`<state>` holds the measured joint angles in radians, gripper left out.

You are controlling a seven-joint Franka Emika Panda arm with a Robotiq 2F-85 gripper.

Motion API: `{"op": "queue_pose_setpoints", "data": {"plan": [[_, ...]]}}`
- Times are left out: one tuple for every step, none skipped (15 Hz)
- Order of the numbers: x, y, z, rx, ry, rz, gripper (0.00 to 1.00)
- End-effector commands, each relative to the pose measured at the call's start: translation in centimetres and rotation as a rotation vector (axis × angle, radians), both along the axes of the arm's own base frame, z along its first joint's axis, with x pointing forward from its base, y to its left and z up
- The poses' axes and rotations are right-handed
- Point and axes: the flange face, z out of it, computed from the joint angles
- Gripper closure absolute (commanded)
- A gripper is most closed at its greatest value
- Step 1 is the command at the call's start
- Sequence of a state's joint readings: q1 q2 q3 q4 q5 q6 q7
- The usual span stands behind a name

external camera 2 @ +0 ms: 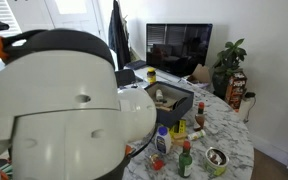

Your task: Put the torch upright

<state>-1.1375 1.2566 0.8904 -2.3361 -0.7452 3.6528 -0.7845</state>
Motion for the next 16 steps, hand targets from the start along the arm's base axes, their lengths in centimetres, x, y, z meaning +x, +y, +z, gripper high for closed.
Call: {"op": "queue_pose_setpoints", "data": {"plan": [[-0.1, 0.0, -1.2, 0.084, -0.055, -0.056, 0.76], [0.0, 0.0, -1.6, 0.094, -0.055, -0.063, 0.76], [-0.2, 0.1, -1.9, 0.103, -0.055, -0.056, 0.76], [-0.1, 0.0, -2.1, 0.106, -0.07, -0.07, 0.76], [-0.1, 0.0, -2.4, 0.108, -0.075, -0.074, 0.76], [-0.1, 0.0, -2.6, 0.117, -0.07, -0.075, 0.76], [-0.2, 0.2, -2.8, 0.125, -0.052, -0.059, 0.76], [-0.2, 0.2, -3.1, 0.114, -0.036, -0.047, 0.76], [-0.3, 0.2, -3.3, 0.112, -0.026, -0.04, 0.76], [-0.3, 0.1, -3.4, 0.112, -0.023, -0.04, 0.76], [-0.4, -0.1, -3.4, 0.111, -0.016, -0.042, 0.76], [-0.4, -0.4, -3.3, 0.108, -0.013, -0.053, 0.76], [-0.5, -0.6, -3.3, 0.102, -0.008, -0.06, 0.76], [-0.6, -0.9, -3.1, 0.098, -0.003, -0.065, 0.76], [-0.6, -1.1, -2.8, 0.092, 0.0, -0.07, 0.76], [-0.8, -1.3, -2.7, 0.092, 0.011, -0.076, 0.76]]}}
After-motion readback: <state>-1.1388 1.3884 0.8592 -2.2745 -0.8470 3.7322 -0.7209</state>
